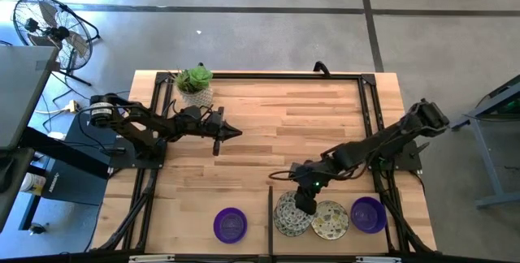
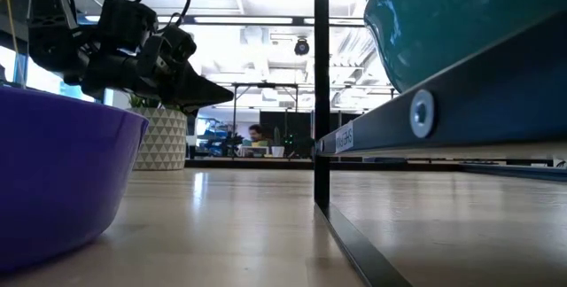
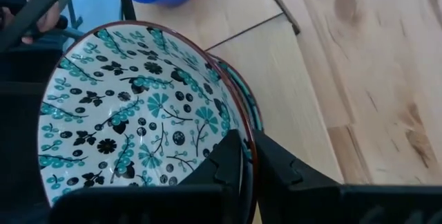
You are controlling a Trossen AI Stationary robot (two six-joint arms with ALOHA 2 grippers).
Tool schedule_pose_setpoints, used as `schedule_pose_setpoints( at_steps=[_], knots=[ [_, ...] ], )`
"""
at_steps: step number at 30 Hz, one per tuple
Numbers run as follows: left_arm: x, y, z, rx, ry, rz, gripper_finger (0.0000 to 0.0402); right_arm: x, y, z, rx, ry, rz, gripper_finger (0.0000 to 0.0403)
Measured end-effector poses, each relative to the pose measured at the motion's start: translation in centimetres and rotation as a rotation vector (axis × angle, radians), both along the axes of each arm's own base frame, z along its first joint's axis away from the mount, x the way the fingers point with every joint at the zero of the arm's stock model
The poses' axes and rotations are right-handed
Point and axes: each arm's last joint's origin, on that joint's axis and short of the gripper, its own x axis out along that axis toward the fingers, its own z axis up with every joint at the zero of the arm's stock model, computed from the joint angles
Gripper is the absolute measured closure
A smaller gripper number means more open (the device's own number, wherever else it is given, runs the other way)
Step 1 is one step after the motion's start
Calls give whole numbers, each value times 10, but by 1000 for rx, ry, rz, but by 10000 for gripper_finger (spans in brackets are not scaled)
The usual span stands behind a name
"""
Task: Pick & Place Mini bowls
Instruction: Stack the blue patterned bowl on the blue patterned bowls on the shelf
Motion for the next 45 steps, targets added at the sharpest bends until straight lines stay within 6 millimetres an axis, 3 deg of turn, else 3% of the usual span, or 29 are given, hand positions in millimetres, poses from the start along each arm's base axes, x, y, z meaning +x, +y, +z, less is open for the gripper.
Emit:
schedule_pose_setpoints(
  at_steps=[8, 26, 36, 45],
  knots=[
    [0, 0, 0, 0, 0, 0, 396, 4, 4, -10, -6, 29, 1, 383],
    [0, 0, 0, -8, 0, -3, 396, 5, 5, -9, -6, 16, 9, 358],
    [0, 0, 0, -8, 0, -3, 396, 6, 6, -8, 21, -3, 10, 396],
    [0, 0, 0, -7, 0, -3, 396, 6, 9, -7, 23, -11, 6, 369]
  ],
)
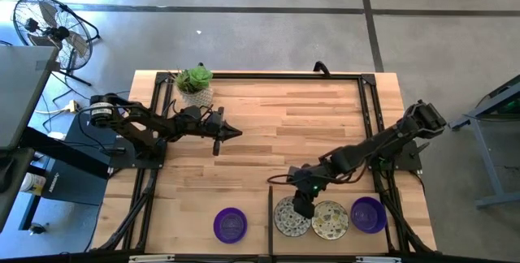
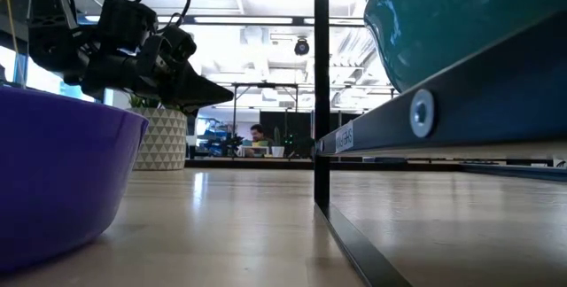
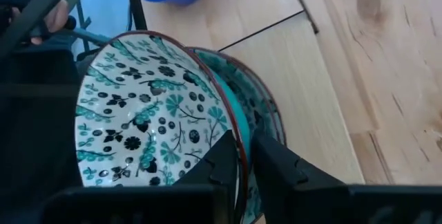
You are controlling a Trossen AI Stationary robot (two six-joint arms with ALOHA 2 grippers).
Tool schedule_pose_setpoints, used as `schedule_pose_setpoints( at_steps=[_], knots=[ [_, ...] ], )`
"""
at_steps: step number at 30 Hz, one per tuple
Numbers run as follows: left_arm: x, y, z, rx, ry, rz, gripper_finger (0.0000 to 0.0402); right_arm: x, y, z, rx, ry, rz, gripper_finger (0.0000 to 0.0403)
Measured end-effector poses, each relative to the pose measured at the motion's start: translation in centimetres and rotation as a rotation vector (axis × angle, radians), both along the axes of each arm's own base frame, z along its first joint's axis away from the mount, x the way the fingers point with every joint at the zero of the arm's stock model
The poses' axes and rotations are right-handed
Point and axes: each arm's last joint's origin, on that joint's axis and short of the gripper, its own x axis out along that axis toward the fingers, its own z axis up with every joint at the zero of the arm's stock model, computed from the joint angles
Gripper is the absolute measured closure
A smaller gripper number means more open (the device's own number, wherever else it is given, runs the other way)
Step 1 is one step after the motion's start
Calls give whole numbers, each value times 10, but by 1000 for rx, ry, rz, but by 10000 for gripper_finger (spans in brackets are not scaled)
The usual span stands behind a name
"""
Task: Pick & Place Mini bowls
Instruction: Stack the blue patterned bowl on the blue patterned bowls on the shelf
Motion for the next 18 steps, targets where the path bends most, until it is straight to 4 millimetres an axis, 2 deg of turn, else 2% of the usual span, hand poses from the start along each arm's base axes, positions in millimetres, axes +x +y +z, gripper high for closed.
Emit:
schedule_pose_setpoints(
  at_steps=[9, 14, 18],
  knots=[
    [0, 0, 0, 0, 0, 0, 396, -1, 2, -1, -23, -11, 11, 378],
    [0, 0, 0, 0, 0, 0, 396, 5, 6, -16, -18, 36, 39, 380],
    [0, 0, 0, 0, 0, 0, 396, 6, 7, -17, -13, 34, 46, 377]
  ],
)
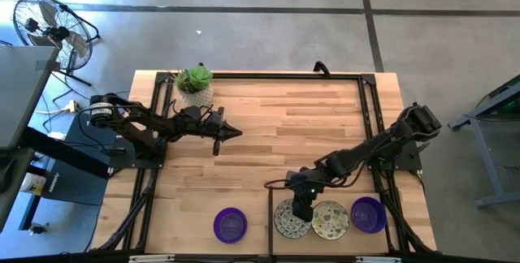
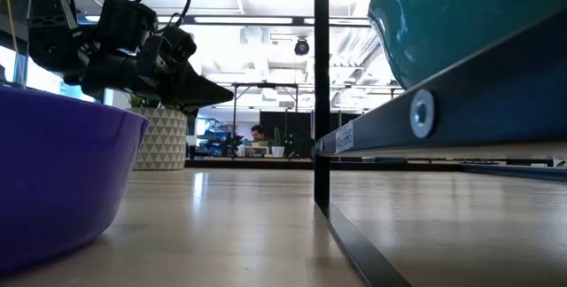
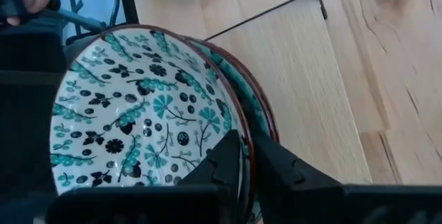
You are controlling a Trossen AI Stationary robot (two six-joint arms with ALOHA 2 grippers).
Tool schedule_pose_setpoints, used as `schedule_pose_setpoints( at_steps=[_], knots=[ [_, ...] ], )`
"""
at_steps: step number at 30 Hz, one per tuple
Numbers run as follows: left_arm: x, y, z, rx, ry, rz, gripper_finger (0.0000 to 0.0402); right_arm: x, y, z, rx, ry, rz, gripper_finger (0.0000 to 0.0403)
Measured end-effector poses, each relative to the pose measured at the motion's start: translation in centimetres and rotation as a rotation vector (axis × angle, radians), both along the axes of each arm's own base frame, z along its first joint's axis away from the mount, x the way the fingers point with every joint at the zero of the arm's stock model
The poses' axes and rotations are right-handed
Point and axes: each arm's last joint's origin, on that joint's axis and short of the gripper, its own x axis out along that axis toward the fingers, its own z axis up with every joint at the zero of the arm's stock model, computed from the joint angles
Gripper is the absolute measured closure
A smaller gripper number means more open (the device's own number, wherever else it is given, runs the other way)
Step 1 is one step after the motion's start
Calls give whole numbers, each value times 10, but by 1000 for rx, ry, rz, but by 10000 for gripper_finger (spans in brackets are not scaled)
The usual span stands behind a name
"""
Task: Pick & Place Mini bowls
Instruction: Stack the blue patterned bowl on the blue patterned bowls on the shelf
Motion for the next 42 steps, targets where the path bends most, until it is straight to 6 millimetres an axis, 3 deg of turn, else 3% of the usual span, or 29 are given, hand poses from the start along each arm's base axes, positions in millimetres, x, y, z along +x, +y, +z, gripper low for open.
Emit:
schedule_pose_setpoints(
  at_steps=[12, 23, 28, 37, 42],
  knots=[
    [0, 0, 0, 0, 0, -1, 396, 0, -1, 1, -16, -13, -13, 324],
    [0, 0, 0, -1, 1, -3, 396, -9, -8, 28, -53, -123, -42, 285],
    [0, 0, 0, -2, 2, -9, 396, -9, -8, 22, -50, -83, -28, 304],
    [0, 0, 0, -2, 3, -9, 396, -8, -7, 19, -44, -74, 3, 395],
    [0, 0, 0, -2, 3, -10, 396, -7, -8, 19, -52, -80, 0, 376]
  ],
)
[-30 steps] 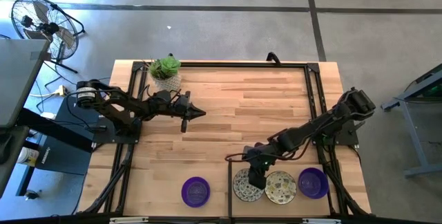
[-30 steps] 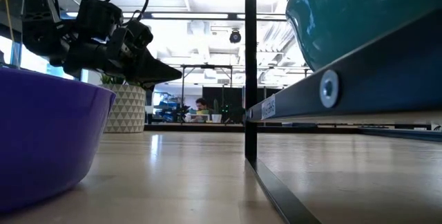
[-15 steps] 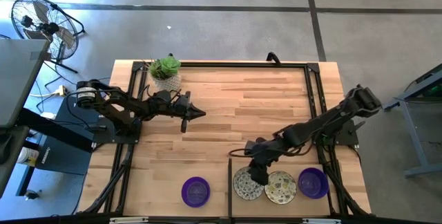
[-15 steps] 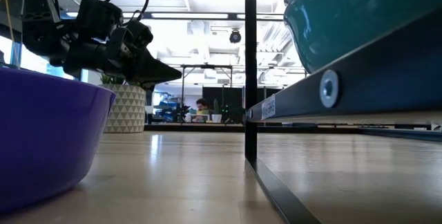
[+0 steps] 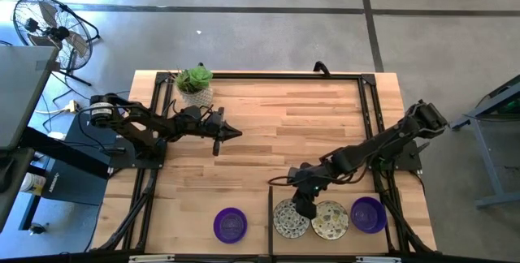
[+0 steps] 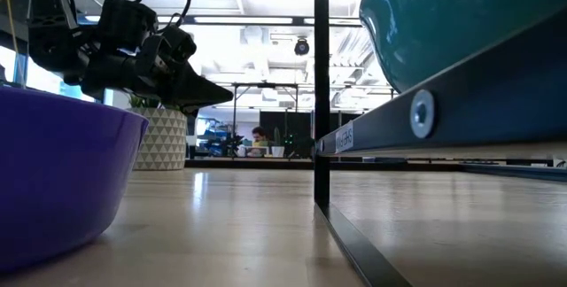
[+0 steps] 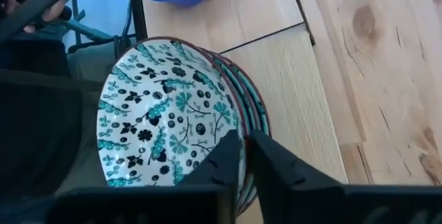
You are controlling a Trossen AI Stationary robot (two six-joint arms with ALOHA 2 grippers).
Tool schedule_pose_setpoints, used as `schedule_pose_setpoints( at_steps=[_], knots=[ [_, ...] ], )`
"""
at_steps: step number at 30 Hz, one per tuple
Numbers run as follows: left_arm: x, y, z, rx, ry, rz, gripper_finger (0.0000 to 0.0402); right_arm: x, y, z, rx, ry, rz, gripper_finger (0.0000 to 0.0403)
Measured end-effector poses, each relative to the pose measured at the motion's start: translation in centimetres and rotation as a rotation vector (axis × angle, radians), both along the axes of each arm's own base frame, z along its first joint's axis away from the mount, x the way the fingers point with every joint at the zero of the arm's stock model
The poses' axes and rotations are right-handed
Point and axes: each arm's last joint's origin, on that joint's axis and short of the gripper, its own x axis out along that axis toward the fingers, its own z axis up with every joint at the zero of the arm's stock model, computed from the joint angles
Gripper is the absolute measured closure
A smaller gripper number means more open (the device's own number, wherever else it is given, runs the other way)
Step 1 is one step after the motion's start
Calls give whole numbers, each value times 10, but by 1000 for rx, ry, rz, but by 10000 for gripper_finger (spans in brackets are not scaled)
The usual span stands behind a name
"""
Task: Pick & Place Mini bowls
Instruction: Stack the blue patterned bowl on the blue patterned bowls on the shelf, then stack the purple bowl on the purple bowls on the shelf
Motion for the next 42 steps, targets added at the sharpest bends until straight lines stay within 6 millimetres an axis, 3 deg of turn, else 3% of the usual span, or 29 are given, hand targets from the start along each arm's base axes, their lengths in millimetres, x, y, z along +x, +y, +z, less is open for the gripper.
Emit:
schedule_pose_setpoints(
  at_steps=[9, 12, 15, 20, 25, 29, 36, 42],
  knots=[
    [0, -1, 0, -4, 4, -20, 396, -8, -8, 20, -9, -84, 59, 280],
    [0, -1, -1, -10, 9, -24, 396, -15, -14, 30, -92, -152, 158, 282],
    [0, -1, -3, -20, 32, -19, 396, -21, -28, 32, -181, -229, 234, 314],
    [0, -4, -3, -21, 34, -26, 396, -24, -69, 9, -203, -440, 249, 392],
    [7, -19, -3, -12, 59, -31, 396, -36, -105, -17, -284, -667, 169, 381],
    [17, -34, -7, -41, 187, -51, 396, -47, -126, -36, -406, -813, 74, 387],
    [31, -61, -1, -235, 284, -146, 396, -70, -141, -60, -453, -944, -11, 397],
    [38, -88, 6, -297, 563, -58, 396, -85, -142, -70, -512, -1024, -12, 400]
  ],
)
